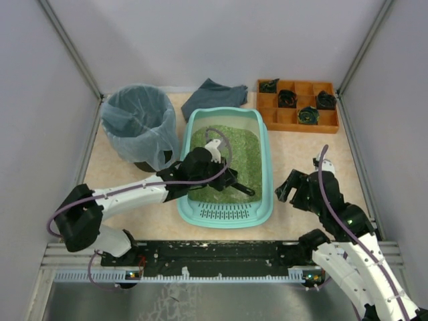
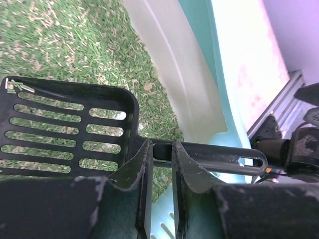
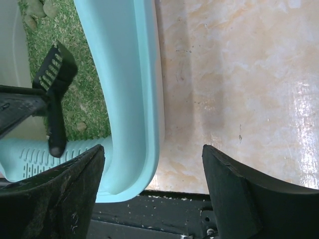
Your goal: Clean the litter box
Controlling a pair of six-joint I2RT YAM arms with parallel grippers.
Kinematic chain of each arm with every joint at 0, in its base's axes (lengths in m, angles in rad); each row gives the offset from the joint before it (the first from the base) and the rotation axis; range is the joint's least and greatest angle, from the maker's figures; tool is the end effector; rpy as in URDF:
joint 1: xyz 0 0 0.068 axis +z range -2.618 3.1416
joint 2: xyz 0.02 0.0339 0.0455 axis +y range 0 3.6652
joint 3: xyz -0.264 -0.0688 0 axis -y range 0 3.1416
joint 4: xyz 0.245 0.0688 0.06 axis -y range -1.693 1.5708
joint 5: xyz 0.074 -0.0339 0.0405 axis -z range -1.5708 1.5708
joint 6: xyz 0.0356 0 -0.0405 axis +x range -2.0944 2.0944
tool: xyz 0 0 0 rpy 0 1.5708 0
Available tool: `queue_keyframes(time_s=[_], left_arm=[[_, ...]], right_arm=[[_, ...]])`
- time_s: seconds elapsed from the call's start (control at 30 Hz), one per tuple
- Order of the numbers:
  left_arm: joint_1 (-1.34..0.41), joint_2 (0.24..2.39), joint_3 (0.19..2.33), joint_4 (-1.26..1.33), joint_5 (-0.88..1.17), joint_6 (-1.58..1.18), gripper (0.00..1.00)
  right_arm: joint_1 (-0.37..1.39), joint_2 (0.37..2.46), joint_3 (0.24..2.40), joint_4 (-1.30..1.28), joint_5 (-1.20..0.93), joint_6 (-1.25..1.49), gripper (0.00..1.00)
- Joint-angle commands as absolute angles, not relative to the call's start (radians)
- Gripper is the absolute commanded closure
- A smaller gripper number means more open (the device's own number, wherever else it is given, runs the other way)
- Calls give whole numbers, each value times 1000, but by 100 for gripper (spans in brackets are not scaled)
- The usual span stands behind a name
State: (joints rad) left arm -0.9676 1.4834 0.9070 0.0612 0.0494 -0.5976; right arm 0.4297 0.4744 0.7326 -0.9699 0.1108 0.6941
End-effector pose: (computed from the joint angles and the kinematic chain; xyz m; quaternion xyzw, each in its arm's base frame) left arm 0.1860 -0.2731 0.2393 0.1711 0.8466 -0.3701 0.3420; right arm 0.0830 0.0337 0.2832 0.1425 0.8968 0.1789 0.3787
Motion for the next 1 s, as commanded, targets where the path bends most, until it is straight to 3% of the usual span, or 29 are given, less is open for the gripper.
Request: queue_keyframes(time_s=[0.0, 0.27, 0.57, 0.8, 0.97], left_arm=[[-903, 1389, 838, 154, 136, -655, 85], [-855, 1312, 734, 310, 188, -740, 86], [-858, 1315, 706, 446, 157, -851, 89], [-874, 1341, 703, 469, 92, -859, 89], [-887, 1362, 701, 493, 59, -880, 89]], right_arm=[[434, 471, 765, -906, 117, 711, 21], [434, 464, 815, -800, 61, 765, 20], [439, 506, 758, -632, 30, 1109, 23], [505, 531, 787, -560, 152, 1210, 25], [643, 588, 777, -519, 291, 1279, 26]])
